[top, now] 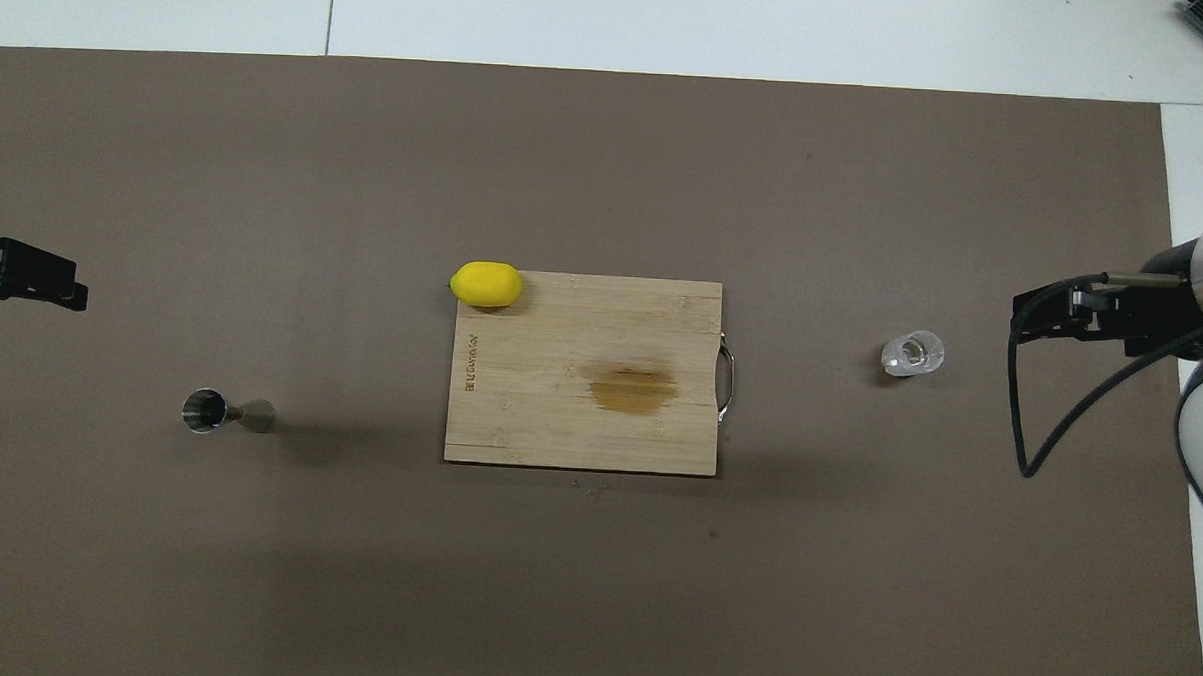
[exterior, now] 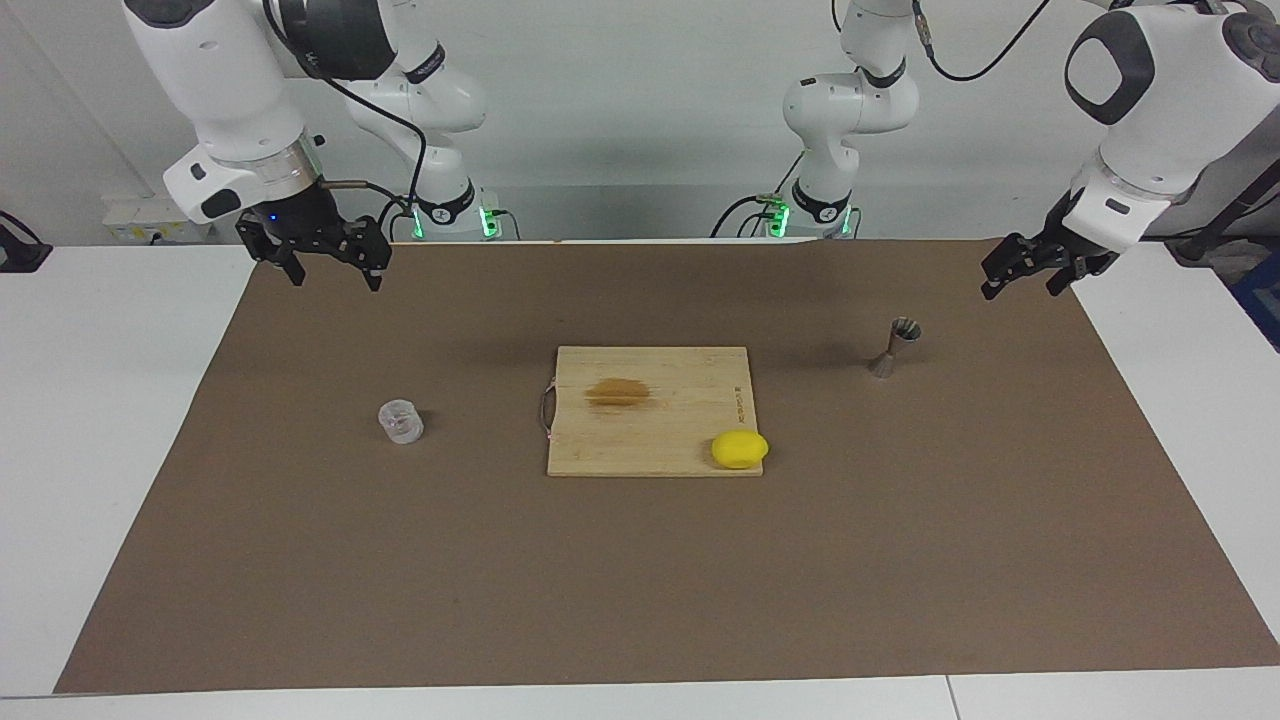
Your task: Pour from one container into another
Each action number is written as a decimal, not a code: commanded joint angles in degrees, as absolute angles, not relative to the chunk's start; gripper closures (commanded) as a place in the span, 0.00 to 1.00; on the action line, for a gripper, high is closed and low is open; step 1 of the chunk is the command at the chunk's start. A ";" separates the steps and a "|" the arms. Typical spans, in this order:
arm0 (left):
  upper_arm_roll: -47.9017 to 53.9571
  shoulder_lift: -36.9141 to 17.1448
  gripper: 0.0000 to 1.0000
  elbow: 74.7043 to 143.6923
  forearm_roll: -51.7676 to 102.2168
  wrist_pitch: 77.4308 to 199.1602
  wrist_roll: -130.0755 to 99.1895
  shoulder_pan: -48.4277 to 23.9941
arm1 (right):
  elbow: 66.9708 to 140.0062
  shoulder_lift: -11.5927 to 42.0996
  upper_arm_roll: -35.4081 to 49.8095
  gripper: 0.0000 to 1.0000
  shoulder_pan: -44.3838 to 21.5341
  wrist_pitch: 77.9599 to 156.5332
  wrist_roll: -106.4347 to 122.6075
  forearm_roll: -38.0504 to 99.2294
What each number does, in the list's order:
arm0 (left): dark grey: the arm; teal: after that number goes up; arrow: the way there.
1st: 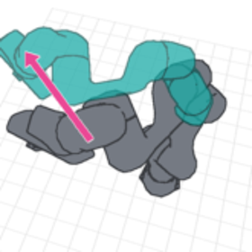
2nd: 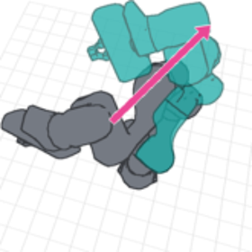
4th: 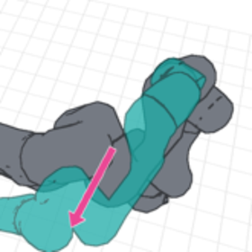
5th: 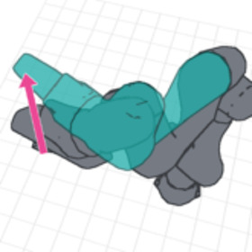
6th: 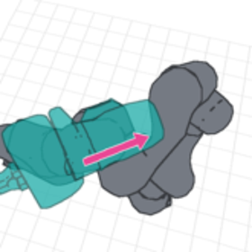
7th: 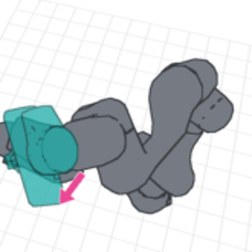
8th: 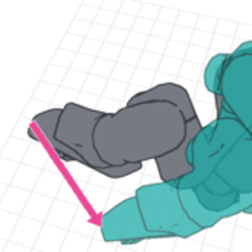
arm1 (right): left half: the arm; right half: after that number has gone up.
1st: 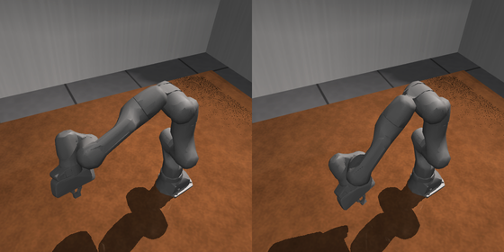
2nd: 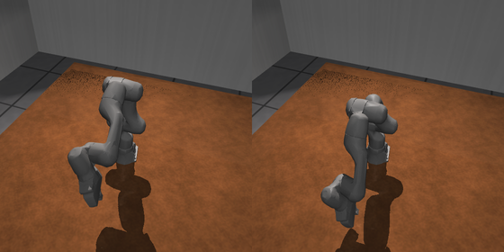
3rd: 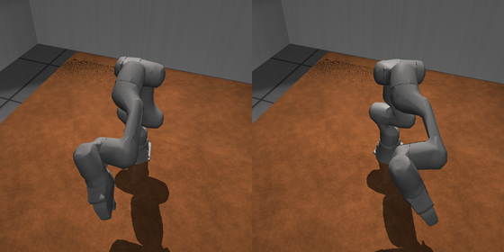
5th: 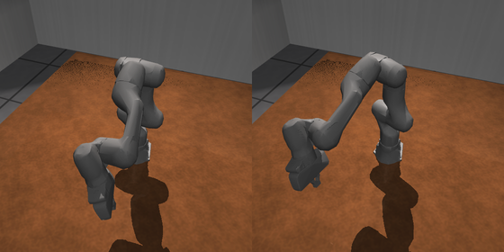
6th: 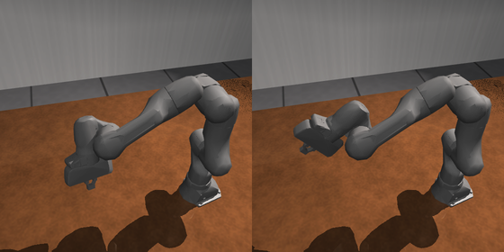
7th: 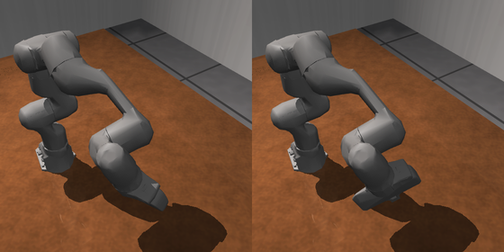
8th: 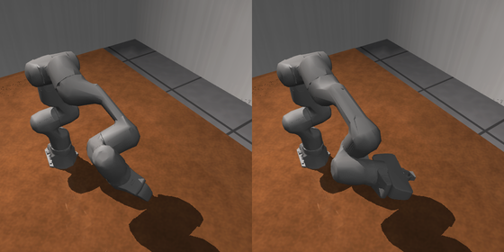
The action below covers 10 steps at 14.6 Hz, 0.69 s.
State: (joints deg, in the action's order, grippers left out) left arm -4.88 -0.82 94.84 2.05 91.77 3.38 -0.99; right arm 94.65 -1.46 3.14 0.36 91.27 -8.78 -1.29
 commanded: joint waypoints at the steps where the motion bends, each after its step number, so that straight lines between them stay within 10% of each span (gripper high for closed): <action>1: -5.01 0.53 0.00 96.33 0.97 92.55 2.72 -1.05 | 95.98 -2.11 3.25 0.00 0.88 92.72 -8.61 -0.44; 10: -5.01 0.26 0.00 96.50 0.88 95.53 2.72 -1.14 | 95.98 -2.20 3.25 0.00 0.88 92.72 -8.52 -0.44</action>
State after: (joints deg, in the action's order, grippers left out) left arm -4.88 -0.77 94.90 2.01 93.33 3.38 -0.99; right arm 94.66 -1.46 3.14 0.36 91.28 -8.78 -1.29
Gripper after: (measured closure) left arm 0.000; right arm 0.000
